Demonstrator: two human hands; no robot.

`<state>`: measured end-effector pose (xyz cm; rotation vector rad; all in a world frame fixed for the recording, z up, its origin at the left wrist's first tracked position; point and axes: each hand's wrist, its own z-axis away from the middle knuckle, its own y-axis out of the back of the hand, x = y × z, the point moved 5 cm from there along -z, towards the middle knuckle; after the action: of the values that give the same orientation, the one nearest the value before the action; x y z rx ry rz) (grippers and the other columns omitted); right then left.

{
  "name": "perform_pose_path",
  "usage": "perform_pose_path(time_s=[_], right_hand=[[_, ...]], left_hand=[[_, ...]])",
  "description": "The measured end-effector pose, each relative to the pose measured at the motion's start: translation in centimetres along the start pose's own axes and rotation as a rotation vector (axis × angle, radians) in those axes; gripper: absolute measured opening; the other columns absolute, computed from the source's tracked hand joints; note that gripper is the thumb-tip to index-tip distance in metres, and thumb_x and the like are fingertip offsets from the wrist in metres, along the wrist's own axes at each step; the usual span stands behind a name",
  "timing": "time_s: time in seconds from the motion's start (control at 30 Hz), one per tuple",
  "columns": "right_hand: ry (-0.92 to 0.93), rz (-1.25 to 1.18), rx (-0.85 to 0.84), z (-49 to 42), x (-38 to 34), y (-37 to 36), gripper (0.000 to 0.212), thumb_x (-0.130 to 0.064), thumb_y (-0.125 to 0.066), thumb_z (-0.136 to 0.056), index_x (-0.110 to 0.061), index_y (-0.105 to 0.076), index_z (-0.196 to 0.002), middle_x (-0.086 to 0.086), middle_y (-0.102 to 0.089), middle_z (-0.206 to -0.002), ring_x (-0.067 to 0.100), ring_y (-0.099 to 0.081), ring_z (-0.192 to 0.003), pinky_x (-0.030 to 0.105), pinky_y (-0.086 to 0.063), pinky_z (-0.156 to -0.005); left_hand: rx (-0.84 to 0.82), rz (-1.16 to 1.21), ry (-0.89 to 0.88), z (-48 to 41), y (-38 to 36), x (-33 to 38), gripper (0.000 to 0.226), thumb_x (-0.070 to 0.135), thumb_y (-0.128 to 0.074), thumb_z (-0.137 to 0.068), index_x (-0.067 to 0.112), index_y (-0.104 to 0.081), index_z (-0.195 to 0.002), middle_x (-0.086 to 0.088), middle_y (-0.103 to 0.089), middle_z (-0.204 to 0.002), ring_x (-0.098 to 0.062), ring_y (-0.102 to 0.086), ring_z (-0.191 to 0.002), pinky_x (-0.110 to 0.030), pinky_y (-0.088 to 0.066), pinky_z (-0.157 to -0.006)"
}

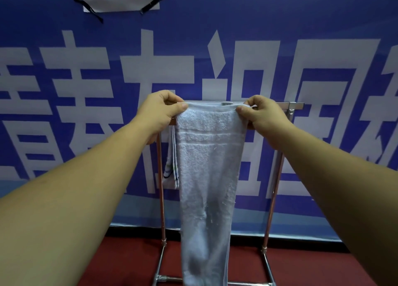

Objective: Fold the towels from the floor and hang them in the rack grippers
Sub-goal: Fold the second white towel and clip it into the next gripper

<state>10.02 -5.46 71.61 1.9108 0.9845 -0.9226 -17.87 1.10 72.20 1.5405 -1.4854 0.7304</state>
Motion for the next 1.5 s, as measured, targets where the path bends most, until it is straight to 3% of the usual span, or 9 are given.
perform_pose_path(time_s=[0.23,0.43,0.53,0.83,1.0,1.17,1.3,1.4,1.5], right_hand=[[-0.066,0.049,-0.037,0.1,1.2,-1.0,0.019,-0.027,-0.071,-0.1,-0.008,-0.069,-0.102,0.013,-0.074,-0.1,0.035,-0.074,-0.095,0.048,-0.065,-0.085],[-0.096,0.143,-0.022,0.4,2.0,-2.3,0.006,-0.014,-0.067,-0.096,-0.012,-0.065,-0.102,0.013,-0.071,-0.097,0.024,-0.062,-0.077,0.04,-0.057,-0.066],[-0.111,0.12,-0.007,0.6,2.1,-2.6,0.017,-0.007,-0.061,-0.095,-0.018,-0.061,-0.108,0.01,-0.067,-0.104,0.024,-0.062,-0.075,0.036,-0.056,-0.06],[-0.065,0.252,-0.192,1.1,1.7,-2.6,0.046,0.003,-0.044,-0.101,-0.018,-0.081,-0.086,-0.001,-0.073,-0.1,0.018,-0.06,-0.077,0.029,-0.052,-0.064],[-0.042,0.537,-0.343,1.6,1.3,-2.6,0.05,0.001,-0.041,-0.105,-0.025,-0.083,-0.107,-0.022,-0.058,-0.09,0.004,-0.051,-0.07,0.008,-0.038,-0.053],[-0.097,0.579,-0.393,1.7,1.9,-2.9,0.05,-0.004,-0.04,-0.107,-0.03,-0.082,-0.107,-0.007,-0.06,-0.097,0.017,-0.056,-0.073,0.023,-0.049,-0.056],[-0.204,0.488,-0.418,1.9,1.8,-3.8,0.039,-0.003,-0.043,-0.105,-0.015,-0.08,-0.105,0.019,-0.07,-0.094,0.027,-0.065,-0.067,0.032,-0.06,-0.06],[-0.237,0.365,-0.432,2.1,1.6,-4.5,0.024,-0.006,-0.052,-0.103,0.0,-0.075,-0.106,0.02,-0.071,-0.085,0.03,-0.07,-0.07,0.037,-0.065,-0.067],[-0.274,0.226,-0.484,2.2,1.7,-4.7,0.022,-0.005,-0.054,-0.1,0.001,-0.075,-0.104,0.023,-0.078,-0.09,0.035,-0.077,-0.081,0.046,-0.067,-0.082]], left_hand=[[0.008,-0.02,0.071,0.8,0.1,-1.4,0.011,0.016,-0.081,-0.094,0.01,-0.074,-0.101,-0.009,-0.076,-0.106,-0.021,-0.074,-0.091,-0.029,-0.062,-0.071],[0.038,-0.092,0.133,1.6,-0.7,-2.9,0.013,0.01,-0.08,-0.094,0.003,-0.072,-0.101,-0.014,-0.076,-0.104,-0.024,-0.073,-0.086,-0.027,-0.061,-0.062],[0.057,-0.109,0.15,1.9,-1.1,-3.4,0.011,0.009,-0.079,-0.095,0.003,-0.072,-0.101,-0.012,-0.075,-0.102,-0.022,-0.072,-0.084,-0.023,-0.058,-0.059],[0.055,-0.232,0.154,2.0,-0.7,-4.3,0.005,0.016,-0.074,-0.099,0.014,-0.075,-0.096,-0.008,-0.077,-0.1,-0.027,-0.075,-0.093,-0.033,-0.063,-0.071],[0.004,-0.35,0.143,1.7,-0.9,-4.6,0.007,0.025,-0.074,-0.1,0.024,-0.076,-0.093,-0.002,-0.078,-0.095,-0.025,-0.074,-0.095,-0.047,-0.064,-0.09],[-0.013,-0.317,0.144,2.2,-1.4,-5.0,0.005,0.023,-0.076,-0.097,0.024,-0.076,-0.093,-0.003,-0.078,-0.093,-0.026,-0.075,-0.094,-0.045,-0.064,-0.089],[-0.045,-0.333,0.118,2.7,-2.9,-5.0,0.006,0.018,-0.076,-0.094,0.021,-0.075,-0.089,-0.007,-0.078,-0.084,-0.03,-0.076,-0.086,-0.051,-0.066,-0.083],[-0.087,-0.31,0.09,3.0,-4.1,-4.6,0.007,0.013,-0.074,-0.096,0.019,-0.07,-0.097,-0.011,-0.071,-0.075,-0.024,-0.071,-0.073,-0.049,-0.067,-0.077],[-0.1,-0.282,0.078,3.2,-4.5,-4.3,0.011,0.013,-0.075,-0.098,0.017,-0.065,-0.101,-0.02,-0.071,-0.08,-0.02,-0.068,-0.071,-0.04,-0.067,-0.071]])
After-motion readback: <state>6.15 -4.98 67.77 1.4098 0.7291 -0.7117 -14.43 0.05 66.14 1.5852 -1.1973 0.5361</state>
